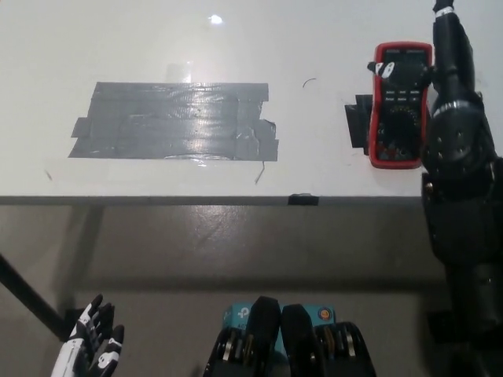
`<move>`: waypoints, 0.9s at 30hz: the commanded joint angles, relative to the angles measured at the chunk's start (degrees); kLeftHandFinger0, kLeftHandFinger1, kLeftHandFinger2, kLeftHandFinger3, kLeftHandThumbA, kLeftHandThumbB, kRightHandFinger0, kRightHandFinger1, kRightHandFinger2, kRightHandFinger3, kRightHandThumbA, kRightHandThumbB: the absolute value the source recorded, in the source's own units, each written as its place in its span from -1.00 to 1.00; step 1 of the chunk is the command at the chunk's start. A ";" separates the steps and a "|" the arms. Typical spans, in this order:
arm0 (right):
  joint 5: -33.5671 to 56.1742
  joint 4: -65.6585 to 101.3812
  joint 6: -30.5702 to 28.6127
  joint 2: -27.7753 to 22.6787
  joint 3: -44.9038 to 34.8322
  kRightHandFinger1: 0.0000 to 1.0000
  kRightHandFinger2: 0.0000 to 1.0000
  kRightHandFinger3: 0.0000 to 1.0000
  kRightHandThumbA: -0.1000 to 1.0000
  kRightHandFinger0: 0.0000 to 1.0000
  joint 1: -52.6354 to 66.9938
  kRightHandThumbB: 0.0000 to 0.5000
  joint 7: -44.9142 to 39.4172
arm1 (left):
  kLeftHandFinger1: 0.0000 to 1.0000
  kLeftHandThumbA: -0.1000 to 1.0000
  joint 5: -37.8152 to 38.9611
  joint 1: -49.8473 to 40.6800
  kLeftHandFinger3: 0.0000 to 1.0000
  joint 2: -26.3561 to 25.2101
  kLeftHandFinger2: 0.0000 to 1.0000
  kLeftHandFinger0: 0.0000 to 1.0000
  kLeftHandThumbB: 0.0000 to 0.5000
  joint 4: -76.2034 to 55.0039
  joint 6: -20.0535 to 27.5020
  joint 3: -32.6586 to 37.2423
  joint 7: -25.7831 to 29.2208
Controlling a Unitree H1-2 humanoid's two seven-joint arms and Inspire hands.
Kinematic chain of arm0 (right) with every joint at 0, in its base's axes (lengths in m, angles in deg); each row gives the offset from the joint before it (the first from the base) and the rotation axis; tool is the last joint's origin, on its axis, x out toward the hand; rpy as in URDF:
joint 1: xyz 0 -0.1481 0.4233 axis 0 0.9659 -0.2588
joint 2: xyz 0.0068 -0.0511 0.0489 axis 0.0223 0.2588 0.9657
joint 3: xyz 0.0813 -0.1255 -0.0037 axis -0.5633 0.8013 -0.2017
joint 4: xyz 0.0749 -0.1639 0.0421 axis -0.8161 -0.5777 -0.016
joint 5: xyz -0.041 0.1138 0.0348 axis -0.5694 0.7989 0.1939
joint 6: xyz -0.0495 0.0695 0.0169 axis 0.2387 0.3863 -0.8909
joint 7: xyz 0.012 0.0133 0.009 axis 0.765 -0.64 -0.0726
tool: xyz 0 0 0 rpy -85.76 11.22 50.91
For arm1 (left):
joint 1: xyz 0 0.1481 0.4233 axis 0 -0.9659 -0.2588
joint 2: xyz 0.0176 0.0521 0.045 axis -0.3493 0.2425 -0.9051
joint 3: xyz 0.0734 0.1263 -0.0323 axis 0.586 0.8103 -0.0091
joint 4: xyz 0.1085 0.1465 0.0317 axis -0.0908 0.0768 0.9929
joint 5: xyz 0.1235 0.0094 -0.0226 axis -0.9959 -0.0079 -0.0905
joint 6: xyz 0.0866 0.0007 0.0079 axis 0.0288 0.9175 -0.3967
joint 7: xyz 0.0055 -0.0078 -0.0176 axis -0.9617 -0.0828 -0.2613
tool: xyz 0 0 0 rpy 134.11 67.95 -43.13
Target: The robot first picks the multimeter with right hand and then unfolds the black stand on the back of it using left hand
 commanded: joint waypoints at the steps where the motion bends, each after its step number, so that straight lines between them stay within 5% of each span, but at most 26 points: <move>1: 2.87 -2.47 2.26 -0.56 -0.48 1.00 1.00 1.00 1.00 1.00 -5.73 0.69 1.98 | 1.00 0.27 -0.60 -0.56 1.00 -0.27 1.00 1.00 -0.72 -1.81 2.43 -0.05 0.15; 13: 1.98 -12.17 3.04 -2.04 2.98 1.00 1.00 1.00 1.00 1.00 -10.44 0.68 4.48 | 1.00 0.05 -5.48 -1.56 1.00 -0.49 1.00 1.00 -0.74 -1.87 4.51 0.46 1.16; 27: 4.54 -20.40 1.49 -1.89 3.16 1.00 1.00 1.00 1.00 1.00 -13.79 0.62 7.47 | 1.00 0.26 -6.94 -0.77 1.00 0.03 1.00 1.00 -0.70 -0.81 5.31 0.28 1.43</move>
